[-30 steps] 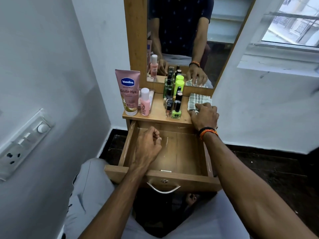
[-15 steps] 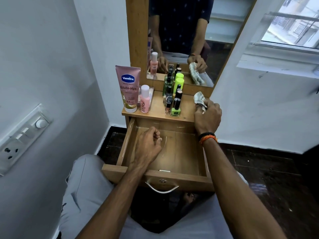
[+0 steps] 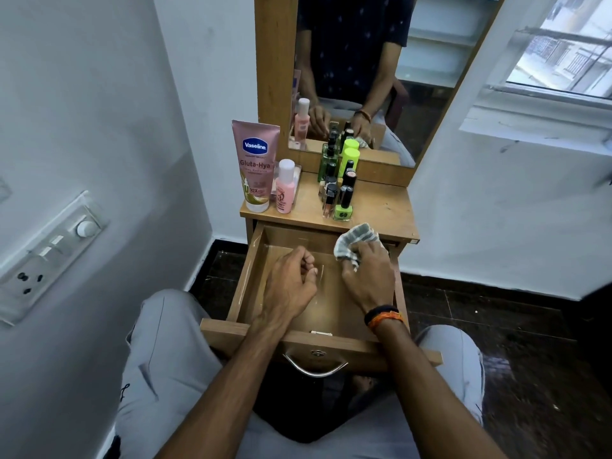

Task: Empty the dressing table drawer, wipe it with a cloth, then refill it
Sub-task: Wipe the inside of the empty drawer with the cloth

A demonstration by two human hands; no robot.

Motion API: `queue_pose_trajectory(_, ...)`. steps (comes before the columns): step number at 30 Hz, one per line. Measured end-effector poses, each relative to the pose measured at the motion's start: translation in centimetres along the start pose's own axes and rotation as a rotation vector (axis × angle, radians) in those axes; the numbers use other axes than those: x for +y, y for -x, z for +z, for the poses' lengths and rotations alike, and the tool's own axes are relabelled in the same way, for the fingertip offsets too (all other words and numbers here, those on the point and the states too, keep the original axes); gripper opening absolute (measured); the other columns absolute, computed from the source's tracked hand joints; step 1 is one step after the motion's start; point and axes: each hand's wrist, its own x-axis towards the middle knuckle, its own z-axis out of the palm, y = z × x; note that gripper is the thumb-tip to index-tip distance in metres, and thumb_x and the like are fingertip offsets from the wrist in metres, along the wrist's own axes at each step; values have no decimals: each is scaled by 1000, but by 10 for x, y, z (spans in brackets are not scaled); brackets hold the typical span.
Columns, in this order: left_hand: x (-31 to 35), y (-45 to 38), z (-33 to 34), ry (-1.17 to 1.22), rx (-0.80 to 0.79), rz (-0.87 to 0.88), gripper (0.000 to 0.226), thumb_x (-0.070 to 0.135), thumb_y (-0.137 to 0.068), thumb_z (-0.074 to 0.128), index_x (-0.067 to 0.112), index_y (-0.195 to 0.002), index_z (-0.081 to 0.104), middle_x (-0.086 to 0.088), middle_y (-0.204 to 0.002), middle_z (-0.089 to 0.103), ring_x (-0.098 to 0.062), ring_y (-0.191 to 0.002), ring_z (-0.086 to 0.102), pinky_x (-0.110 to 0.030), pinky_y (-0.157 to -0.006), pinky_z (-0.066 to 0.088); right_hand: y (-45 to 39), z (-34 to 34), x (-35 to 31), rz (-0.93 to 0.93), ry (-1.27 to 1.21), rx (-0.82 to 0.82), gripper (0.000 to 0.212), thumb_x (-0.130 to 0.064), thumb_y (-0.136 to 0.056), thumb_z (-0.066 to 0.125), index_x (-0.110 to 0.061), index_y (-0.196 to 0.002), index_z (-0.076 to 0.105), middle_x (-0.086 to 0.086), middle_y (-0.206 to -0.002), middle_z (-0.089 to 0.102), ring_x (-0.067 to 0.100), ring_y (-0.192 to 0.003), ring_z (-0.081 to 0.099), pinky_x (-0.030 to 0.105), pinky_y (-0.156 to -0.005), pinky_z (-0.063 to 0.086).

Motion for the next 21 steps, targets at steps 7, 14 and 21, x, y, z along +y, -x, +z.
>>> queue_pose_trajectory(7, 2, 7, -5, 14, -6, 2, 11, 15, -91, 69, 18, -96, 60, 13, -91, 59, -1, -85, 58, -14, -71, 49, 5, 19, -2, -165, 282, -305, 42, -40, -91, 62, -14, -125, 61, 10, -125, 60, 23, -109, 55, 33, -88, 50)
queue_pose_trajectory(14, -2, 7, -12, 16, 24, 6, 10, 14, -90, 69, 18, -94, 60, 15, -89, 58, -2, -85, 59, -11, -71, 47, 8, 25, 1, -133, 227, -493, 47, -60, -85, 62, -20, -108, 71, 5, -128, 58, 26, -118, 53, 50, -94, 50)
queue_pose_trajectory(21, -30, 18, -42, -270, 143, 49, 16, 16, -92, 64, 14, -108, 64, -2, -113, 62, -15, -106, 48, -29, -92, 43, 11, 32, 4, -170, 194, -609, 43, -32, -92, 65, -15, -129, 54, 6, -139, 53, 24, -126, 50, 38, -105, 43)
